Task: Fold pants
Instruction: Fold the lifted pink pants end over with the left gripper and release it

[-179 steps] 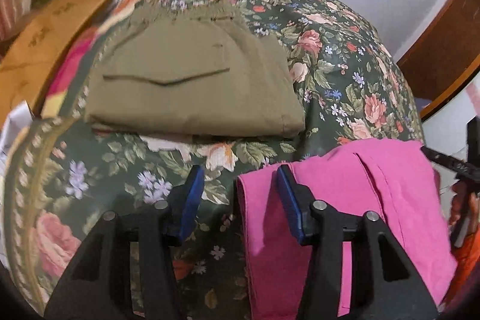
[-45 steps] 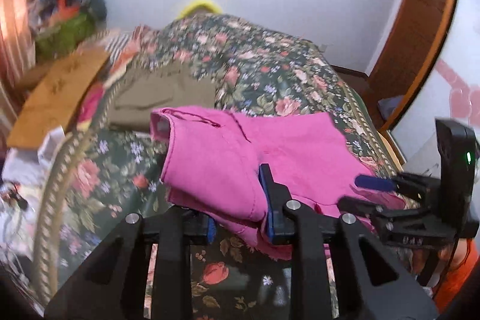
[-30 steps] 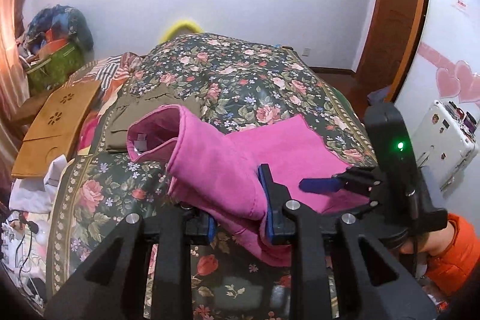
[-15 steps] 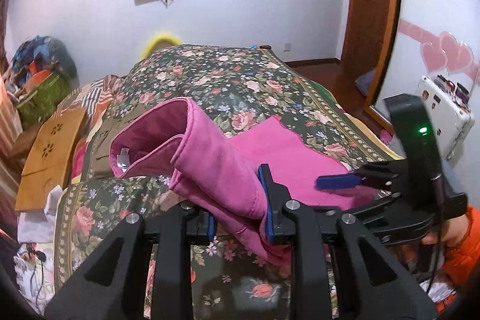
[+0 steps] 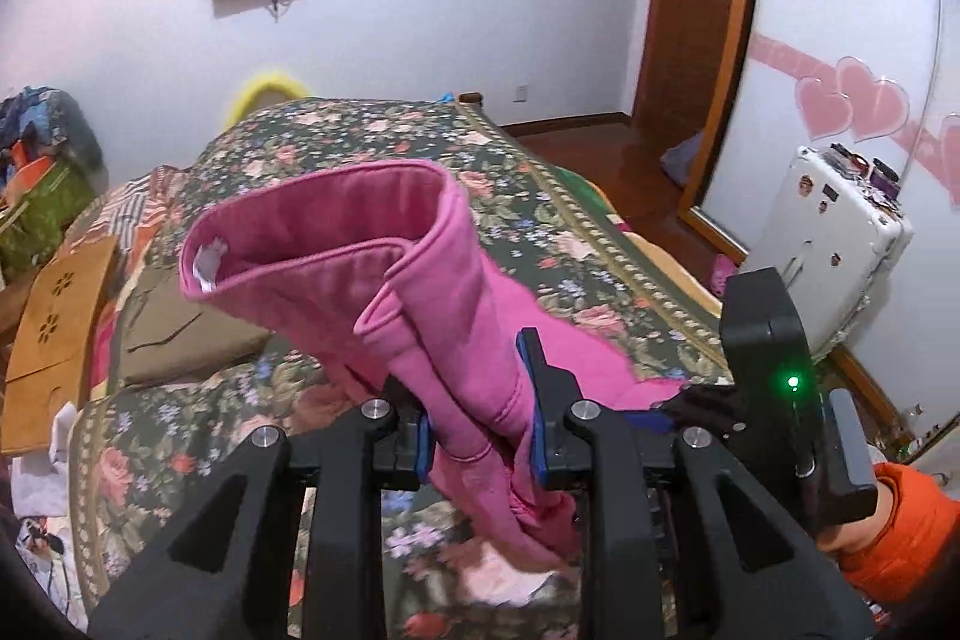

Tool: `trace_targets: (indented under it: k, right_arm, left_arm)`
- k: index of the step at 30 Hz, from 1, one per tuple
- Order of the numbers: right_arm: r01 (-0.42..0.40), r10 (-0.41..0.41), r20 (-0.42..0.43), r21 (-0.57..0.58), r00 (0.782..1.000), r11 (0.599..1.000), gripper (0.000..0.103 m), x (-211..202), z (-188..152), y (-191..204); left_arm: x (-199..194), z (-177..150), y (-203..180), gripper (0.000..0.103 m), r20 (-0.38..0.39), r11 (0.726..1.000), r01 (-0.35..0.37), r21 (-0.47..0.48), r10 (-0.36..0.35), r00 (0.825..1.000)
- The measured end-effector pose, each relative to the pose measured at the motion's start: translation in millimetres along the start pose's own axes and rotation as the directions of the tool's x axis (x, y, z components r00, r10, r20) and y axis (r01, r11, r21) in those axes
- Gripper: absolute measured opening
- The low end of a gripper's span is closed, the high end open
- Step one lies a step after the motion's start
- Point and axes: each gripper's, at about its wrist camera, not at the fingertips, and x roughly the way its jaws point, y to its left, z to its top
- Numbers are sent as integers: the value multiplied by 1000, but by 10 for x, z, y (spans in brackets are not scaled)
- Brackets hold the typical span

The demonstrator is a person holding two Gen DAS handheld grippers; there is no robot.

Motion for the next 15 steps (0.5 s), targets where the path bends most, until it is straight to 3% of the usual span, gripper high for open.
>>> trace_targets:
  k: [5, 11, 15]
  right_arm:
    - [-48, 47, 24, 65, 999, 997, 66, -145, 4, -119]
    - [34, -42, 72, 107, 997, 994, 66, -389, -80, -377]
    - [79, -82, 27, 119, 996, 990, 66, -295, -128, -522]
  left_arm:
    - [87, 41, -101, 24, -14, 999, 10, 32, -9, 1000]
    - [163, 73, -178, 24, -34, 998, 29, 48, -28, 999]
    - [241, 82, -261, 24, -50, 997, 48, 62, -45, 998]
